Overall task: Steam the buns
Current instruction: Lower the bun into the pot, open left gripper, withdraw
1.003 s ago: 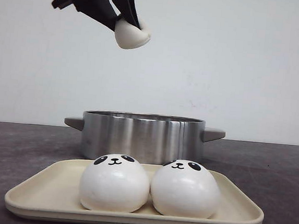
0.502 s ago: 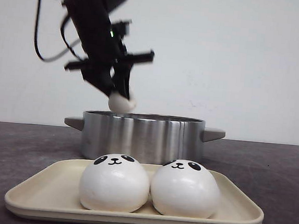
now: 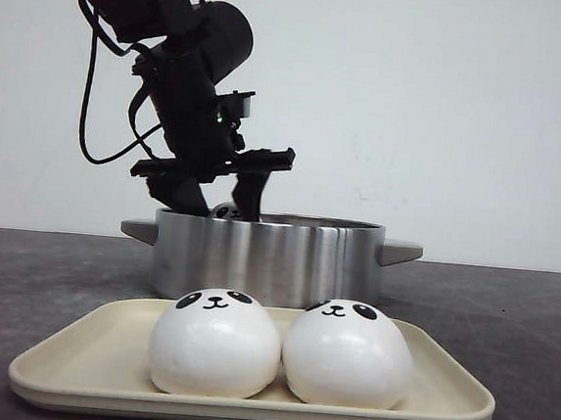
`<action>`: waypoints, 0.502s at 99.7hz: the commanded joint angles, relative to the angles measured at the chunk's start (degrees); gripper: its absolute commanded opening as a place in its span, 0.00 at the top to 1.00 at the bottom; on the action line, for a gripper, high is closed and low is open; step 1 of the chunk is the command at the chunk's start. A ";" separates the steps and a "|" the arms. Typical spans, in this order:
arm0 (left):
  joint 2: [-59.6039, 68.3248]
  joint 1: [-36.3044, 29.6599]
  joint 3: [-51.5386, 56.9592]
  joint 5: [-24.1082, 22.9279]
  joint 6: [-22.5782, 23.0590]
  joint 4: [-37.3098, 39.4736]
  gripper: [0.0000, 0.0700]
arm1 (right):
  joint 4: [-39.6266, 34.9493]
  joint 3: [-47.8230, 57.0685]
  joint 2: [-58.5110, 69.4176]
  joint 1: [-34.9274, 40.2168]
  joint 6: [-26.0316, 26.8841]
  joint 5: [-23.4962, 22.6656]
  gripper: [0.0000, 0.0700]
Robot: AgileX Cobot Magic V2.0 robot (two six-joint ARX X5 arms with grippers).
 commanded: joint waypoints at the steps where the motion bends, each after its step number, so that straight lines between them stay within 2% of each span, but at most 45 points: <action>1: 1.25 -0.26 1.73 -0.15 0.72 0.50 0.22 | 0.35 1.20 0.48 0.72 1.09 0.24 1.00; 25: 0.98 -0.26 2.25 -0.13 0.66 -0.31 0.21 | -2.08 1.18 0.48 0.72 1.27 0.24 1.00; 41: -1.03 -0.94 6.21 -0.17 -1.66 -12.35 0.21 | -5.31 0.52 0.61 0.72 1.27 0.52 1.00; 50: -4.42 -1.90 6.38 -0.15 -1.64 -16.24 0.21 | -5.42 -1.68 0.44 0.72 1.36 1.33 1.00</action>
